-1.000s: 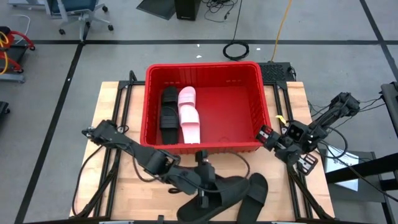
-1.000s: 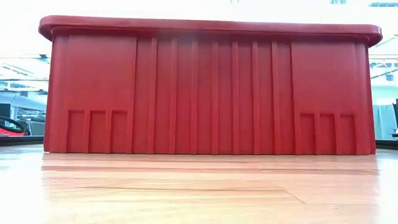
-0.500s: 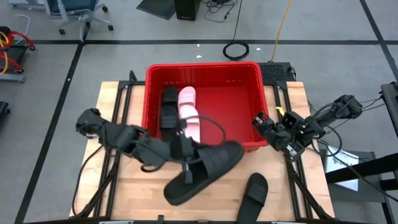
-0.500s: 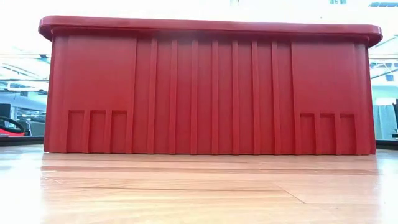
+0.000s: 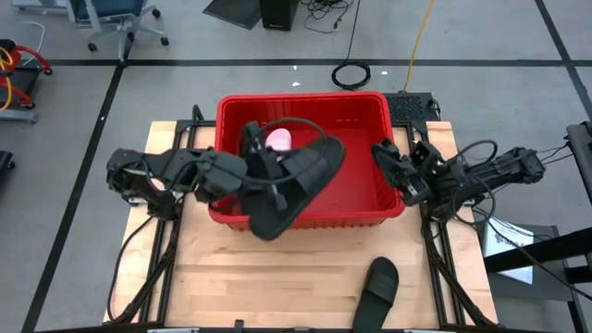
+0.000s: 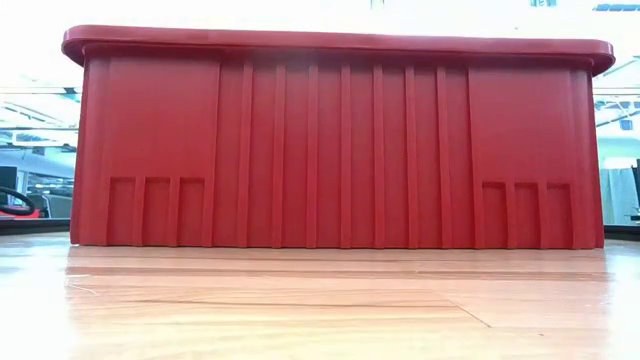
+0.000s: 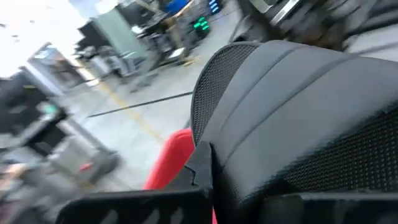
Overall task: Pick and place slides into bin
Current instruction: Put the black slide into the red bin
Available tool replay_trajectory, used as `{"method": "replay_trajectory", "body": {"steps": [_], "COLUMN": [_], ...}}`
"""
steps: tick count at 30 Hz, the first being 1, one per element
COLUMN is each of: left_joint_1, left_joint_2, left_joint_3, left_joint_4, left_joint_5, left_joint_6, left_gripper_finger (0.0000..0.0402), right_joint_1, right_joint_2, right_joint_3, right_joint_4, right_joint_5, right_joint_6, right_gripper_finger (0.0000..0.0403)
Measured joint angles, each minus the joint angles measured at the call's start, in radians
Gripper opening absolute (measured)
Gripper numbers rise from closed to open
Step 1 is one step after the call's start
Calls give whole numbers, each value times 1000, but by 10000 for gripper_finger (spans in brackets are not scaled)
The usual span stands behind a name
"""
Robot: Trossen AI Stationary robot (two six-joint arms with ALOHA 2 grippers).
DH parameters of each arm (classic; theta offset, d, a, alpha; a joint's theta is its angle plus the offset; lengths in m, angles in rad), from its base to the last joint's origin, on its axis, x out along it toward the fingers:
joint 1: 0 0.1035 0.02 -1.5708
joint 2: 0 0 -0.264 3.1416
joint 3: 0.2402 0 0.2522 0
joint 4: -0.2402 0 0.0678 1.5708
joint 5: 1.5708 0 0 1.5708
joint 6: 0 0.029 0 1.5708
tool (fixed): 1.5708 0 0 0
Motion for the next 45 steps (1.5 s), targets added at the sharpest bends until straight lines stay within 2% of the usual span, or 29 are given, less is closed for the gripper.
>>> {"method": "replay_trajectory", "body": {"steps": [8,12,20,26,32,39,45], "left_joint_1": [121,165,251,336,407,436,447], "left_joint_2": [-3,-3,10,40,105,222,302], "left_joint_3": [0,0,0,1,1,1,0], "left_joint_4": [-28,-29,-106,-101,-99,-108,-131], "left_joint_5": [-87,-103,-144,-146,-115,-106,-105], "left_joint_6": [99,134,140,94,52,12,-80], "left_gripper_finger": [3,13,15,9,20,21,21], "right_joint_1": [-83,-110,-152,-196,-263,-303,-303], "right_joint_2": [0,0,-5,-42,-139,-228,-248], "right_joint_3": [0,0,0,0,0,0,0], "right_joint_4": [6,4,4,-27,-169,-335,-375], "right_joint_5": [0,0,-2,-4,-4,-8,-10], "right_joint_6": [-2,-5,-20,-25,32,82,82], "right_gripper_finger": [130,130,130,130,130,130,130]}}
